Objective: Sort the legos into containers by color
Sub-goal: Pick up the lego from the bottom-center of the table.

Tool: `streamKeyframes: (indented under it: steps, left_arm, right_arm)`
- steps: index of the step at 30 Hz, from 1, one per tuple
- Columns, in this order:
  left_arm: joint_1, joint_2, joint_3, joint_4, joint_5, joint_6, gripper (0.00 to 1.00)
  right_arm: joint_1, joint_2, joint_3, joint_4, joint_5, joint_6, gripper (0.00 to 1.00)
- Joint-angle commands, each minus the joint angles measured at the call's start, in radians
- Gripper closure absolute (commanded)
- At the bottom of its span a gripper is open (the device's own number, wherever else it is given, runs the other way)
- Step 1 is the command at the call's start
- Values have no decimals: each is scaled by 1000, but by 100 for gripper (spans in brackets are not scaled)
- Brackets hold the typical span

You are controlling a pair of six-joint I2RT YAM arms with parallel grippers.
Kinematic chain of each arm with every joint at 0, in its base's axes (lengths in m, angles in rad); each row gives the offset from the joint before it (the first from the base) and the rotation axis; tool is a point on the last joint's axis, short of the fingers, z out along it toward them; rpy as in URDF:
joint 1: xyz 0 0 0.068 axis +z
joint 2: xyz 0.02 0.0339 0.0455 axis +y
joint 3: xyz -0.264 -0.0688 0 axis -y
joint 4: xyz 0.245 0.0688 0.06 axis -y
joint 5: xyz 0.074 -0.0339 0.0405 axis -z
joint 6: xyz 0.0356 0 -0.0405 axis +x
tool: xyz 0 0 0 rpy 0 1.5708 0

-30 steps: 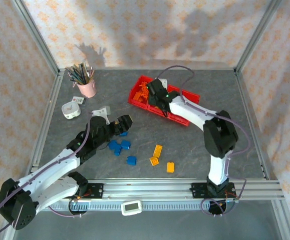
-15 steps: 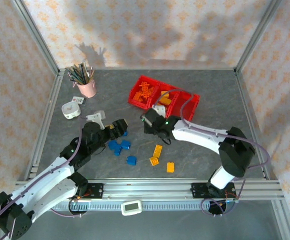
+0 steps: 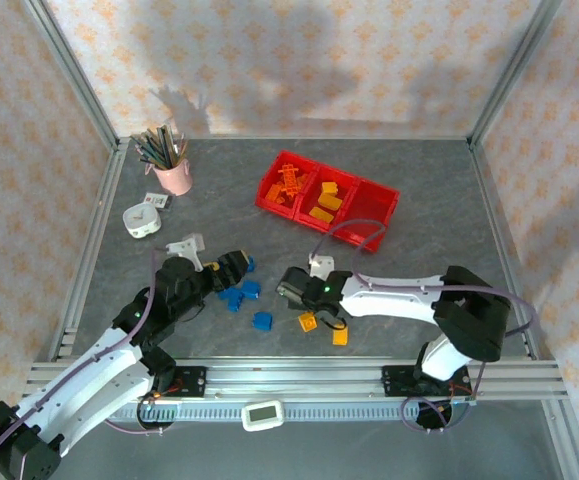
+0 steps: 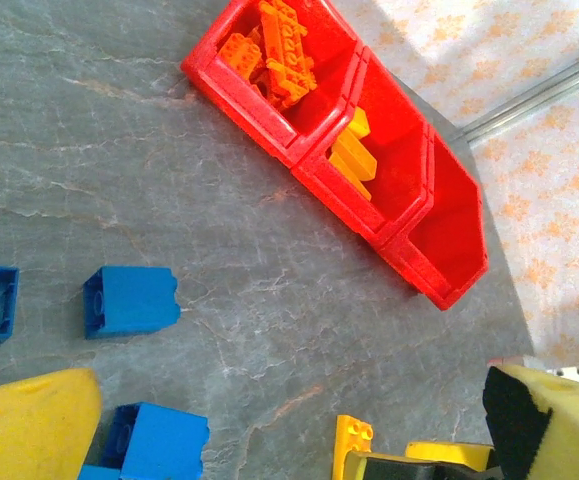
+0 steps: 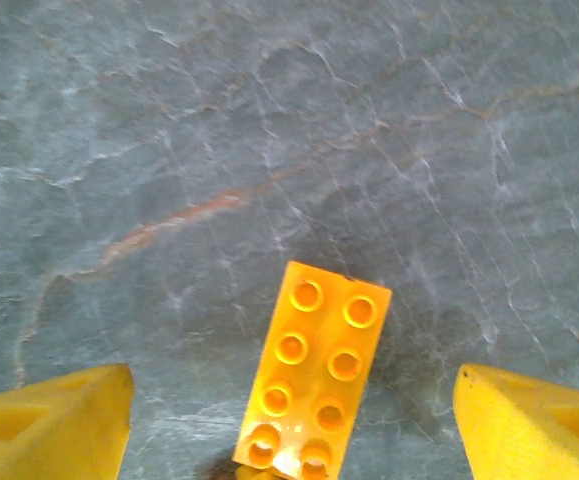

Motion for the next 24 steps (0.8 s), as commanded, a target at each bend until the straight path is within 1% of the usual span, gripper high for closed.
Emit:
streamKeyframes:
  steps: [1, 7, 11, 19, 24]
  left_arm:
    - [-2, -8, -12, -10, -19, -16, 1]
    - [-2, 0, -10, 1, -15, -21, 1]
    - [-2, -6, -10, -8, -23, -21, 1]
    - [-2, 2, -8, -4, -29, -18, 1]
    - [-2, 4, -5, -8, -31, -16, 1]
  right_arm:
    - [5, 11, -20, 33, 28, 63, 21]
    - [6, 85, 19, 46, 36, 34, 31]
    - [6, 119, 25, 56, 37, 27, 34]
    - [7, 179, 56, 58, 51, -13, 51]
    - [6, 187, 66, 62, 45, -26, 58]
